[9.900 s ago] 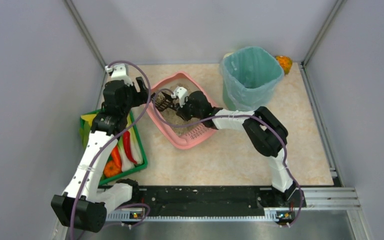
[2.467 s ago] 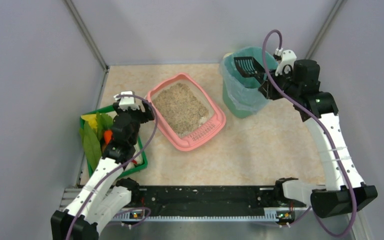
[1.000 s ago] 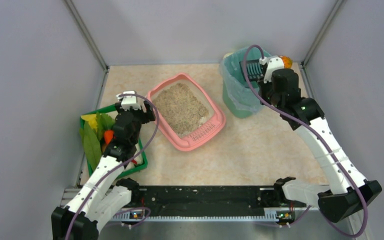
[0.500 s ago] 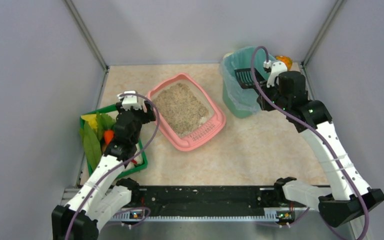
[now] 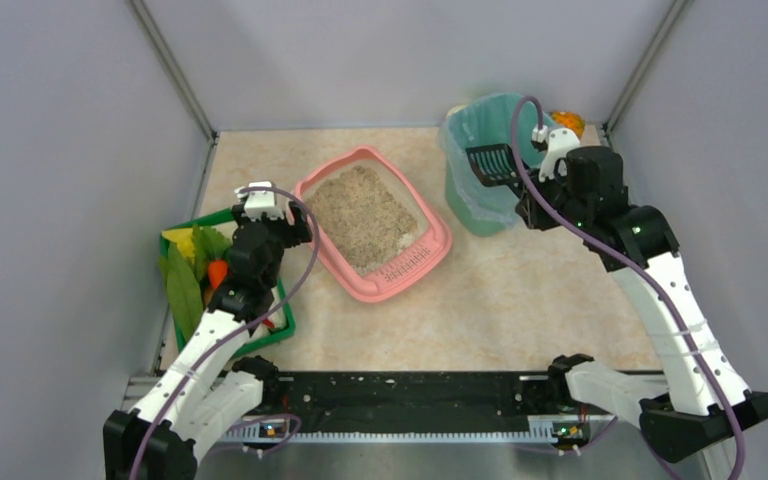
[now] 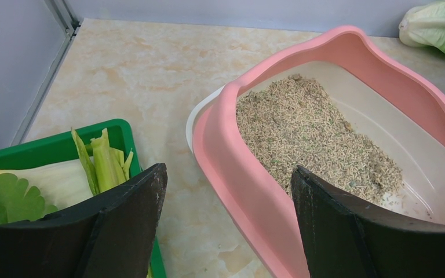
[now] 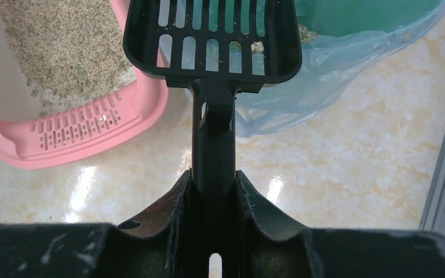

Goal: Clean the litter box

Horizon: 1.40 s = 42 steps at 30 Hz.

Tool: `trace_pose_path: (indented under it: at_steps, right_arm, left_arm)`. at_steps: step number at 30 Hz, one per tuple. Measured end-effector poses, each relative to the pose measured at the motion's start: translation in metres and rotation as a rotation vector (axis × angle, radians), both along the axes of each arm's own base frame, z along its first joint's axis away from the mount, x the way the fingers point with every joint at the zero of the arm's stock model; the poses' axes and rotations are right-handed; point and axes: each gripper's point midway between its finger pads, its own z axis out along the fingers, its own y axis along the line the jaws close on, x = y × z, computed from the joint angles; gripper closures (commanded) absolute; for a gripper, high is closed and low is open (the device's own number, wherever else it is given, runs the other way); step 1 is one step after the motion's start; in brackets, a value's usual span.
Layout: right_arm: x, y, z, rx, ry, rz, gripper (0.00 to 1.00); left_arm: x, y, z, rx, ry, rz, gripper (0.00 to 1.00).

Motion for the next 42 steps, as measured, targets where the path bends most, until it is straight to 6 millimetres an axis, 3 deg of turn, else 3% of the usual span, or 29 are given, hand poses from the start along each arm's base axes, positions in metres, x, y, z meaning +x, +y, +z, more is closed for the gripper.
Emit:
trace_pose_path:
  at_steps: [8,16,23,26,31,35,42]
  right_arm:
    - [-0.01,-0.001,0.0,0.002,0.017,0.016,1.0]
    - [-0.029,-0.008,0.02,0.009,-0.021,0.02,1.0]
    - [-0.011,-0.013,0.034,0.005,-0.117,-0.028,1.0]
    - [0.004,-0.017,0.027,-0.011,-0.155,-0.07,1.0]
    - [0.019,-0.013,-0.019,-0.077,-0.066,-0.048,1.0]
    - [0.033,-0.007,-0.021,-0.073,-0.053,-0.047,1.0]
    - [0.016,-0.016,-0.005,-0.062,-0.089,-0.066,1.0]
  left_arm:
    - [0.0,-0.002,0.0,0.0,0.0,-0.008,0.17]
    - [0.0,-0.003,0.0,0.0,0.0,-0.011,0.17]
    - [-0.001,-0.004,0.0,0.0,0.0,-0.013,0.17]
    - [-0.001,-0.004,0.0,0.0,0.0,-0.014,0.17]
    - [-0.001,-0.004,0.001,-0.001,-0.003,-0.014,0.17]
    - [-0.002,-0.003,0.002,-0.002,-0.006,-0.011,0.17]
    - [-0.002,-0.003,0.002,-0.001,-0.005,-0.012,0.17]
